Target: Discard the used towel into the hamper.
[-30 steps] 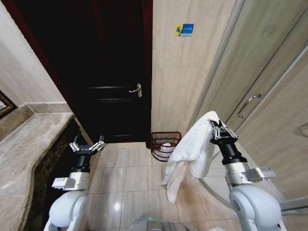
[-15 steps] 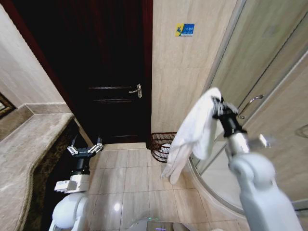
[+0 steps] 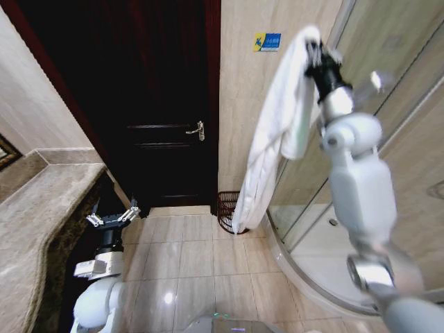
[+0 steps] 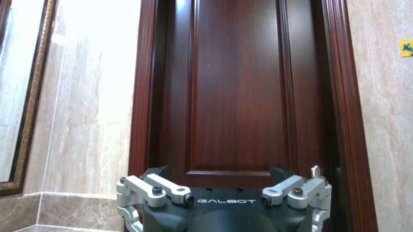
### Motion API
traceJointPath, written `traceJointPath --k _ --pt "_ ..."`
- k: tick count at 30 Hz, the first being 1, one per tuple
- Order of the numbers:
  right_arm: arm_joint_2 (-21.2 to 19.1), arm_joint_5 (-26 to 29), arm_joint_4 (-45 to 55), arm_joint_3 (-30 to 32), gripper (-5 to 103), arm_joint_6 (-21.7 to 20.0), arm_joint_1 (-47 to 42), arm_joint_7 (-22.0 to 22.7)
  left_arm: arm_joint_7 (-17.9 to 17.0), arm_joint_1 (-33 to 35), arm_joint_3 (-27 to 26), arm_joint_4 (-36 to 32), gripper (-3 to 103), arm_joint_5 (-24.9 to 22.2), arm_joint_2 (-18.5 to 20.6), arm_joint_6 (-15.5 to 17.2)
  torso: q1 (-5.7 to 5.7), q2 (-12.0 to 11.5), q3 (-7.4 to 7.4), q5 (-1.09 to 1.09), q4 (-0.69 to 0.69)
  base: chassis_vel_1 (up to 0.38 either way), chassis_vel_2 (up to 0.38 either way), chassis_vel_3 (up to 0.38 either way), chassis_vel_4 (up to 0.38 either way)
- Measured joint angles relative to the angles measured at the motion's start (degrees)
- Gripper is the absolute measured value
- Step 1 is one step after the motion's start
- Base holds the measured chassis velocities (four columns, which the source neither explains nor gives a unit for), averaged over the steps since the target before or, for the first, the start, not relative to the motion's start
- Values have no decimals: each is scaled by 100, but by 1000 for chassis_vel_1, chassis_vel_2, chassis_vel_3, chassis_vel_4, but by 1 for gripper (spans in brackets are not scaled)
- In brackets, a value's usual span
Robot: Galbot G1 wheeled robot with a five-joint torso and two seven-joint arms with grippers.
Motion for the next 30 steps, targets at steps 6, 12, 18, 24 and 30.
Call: traceJointPath --k 6,12,18,24,30 --pt "-6 104 -694 -475 4 -123 1220 115 9 2 -27 -48 100 -118 66 -5 -1 0 -1 0 -1 0 0 0 0" --pt "-115 287 -1265 -836 4 -219 2148 301 12 37 17 -204 100 -190 41 3 -1 1 -1 1 -2 0 0 0 0" --pt "-130 513 -1787 -1155 4 -327 3002 340 34 72 -56 -246 100 -356 66 -63 -3 2 -3 -3 -3 0 0 0 0" --pt "-124 540 -1906 -1265 4 -356 3090 372 40 104 -68 -232 100 -388 63 -125 -3 2 -3 0 -2 0 0 0 0" --pt "-126 532 -1916 -1335 4 -524 2953 431 46 98 -95 -207 100 -406 60 -190 -1 1 -1 1 -2 0 0 0 0"
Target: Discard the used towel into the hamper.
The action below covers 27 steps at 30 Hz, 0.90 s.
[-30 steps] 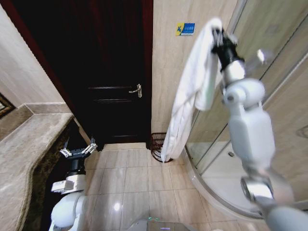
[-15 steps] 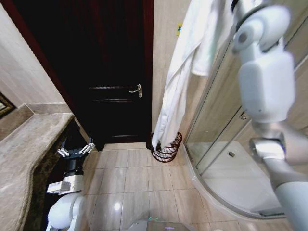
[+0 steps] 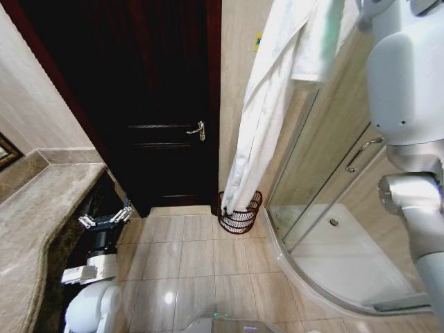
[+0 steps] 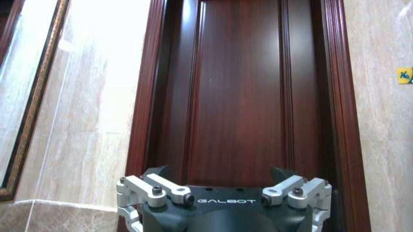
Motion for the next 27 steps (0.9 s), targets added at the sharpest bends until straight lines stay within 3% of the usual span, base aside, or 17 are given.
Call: traceJointPath --k 13,27 --pt "32 49 229 42 4 -259 -197 54 44 13 -168 46 100 -107 73 -73 0 0 0 -1 0 0 0 0 0" --pt "25 66 227 38 4 -268 -200 43 66 42 -235 -23 100 -99 60 -94 -1 0 -1 -1 0 0 0 0 0"
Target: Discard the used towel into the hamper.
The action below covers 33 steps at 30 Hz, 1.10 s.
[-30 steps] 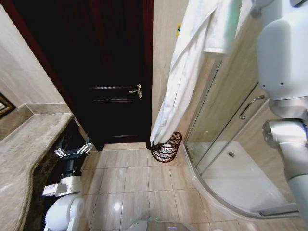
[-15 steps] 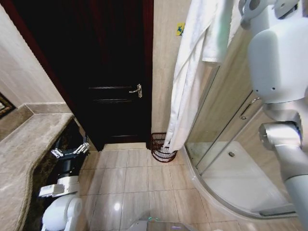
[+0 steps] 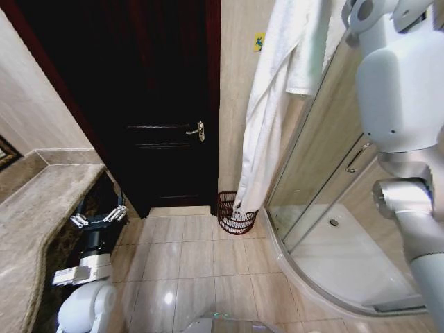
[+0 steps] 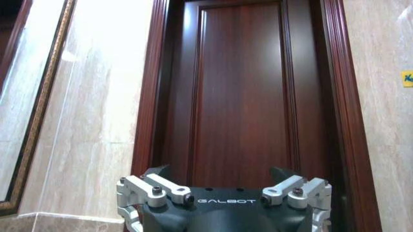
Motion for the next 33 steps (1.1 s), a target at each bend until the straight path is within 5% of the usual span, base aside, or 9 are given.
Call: traceJointPath --k 33 --pt "-490 266 734 257 4 -235 -885 -93 82 64 69 -119 100 148 -183 -84 0 0 0 1 0 -45 48 46 -51"
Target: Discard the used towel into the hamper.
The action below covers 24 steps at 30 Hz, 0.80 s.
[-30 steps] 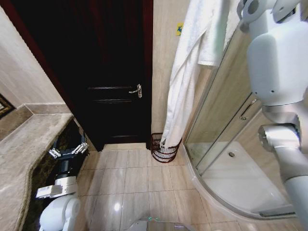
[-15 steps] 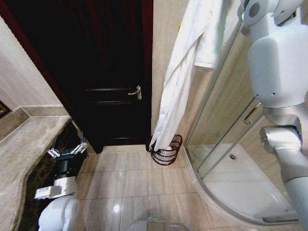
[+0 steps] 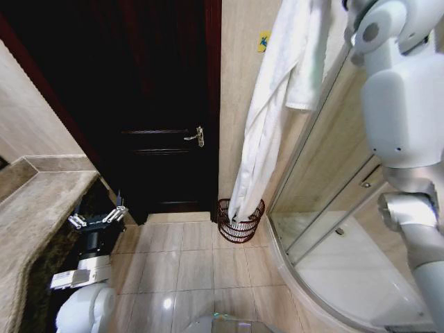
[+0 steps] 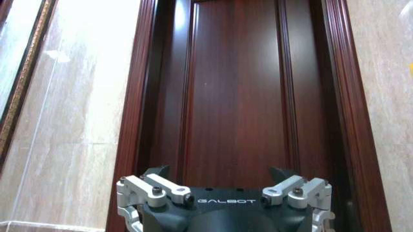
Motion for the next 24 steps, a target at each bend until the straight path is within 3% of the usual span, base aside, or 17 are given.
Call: traceJointPath --k 16,24 --pt "-250 -188 409 560 4 340 -1602 -149 74 2 105 60 100 199 -99 -67 1 0 0 1 0 0 0 0 0" --pt "-244 -257 598 810 4 431 -2181 -160 241 85 162 15 100 406 -197 87 -7 -18 -10 -1 0 0 0 0 0"
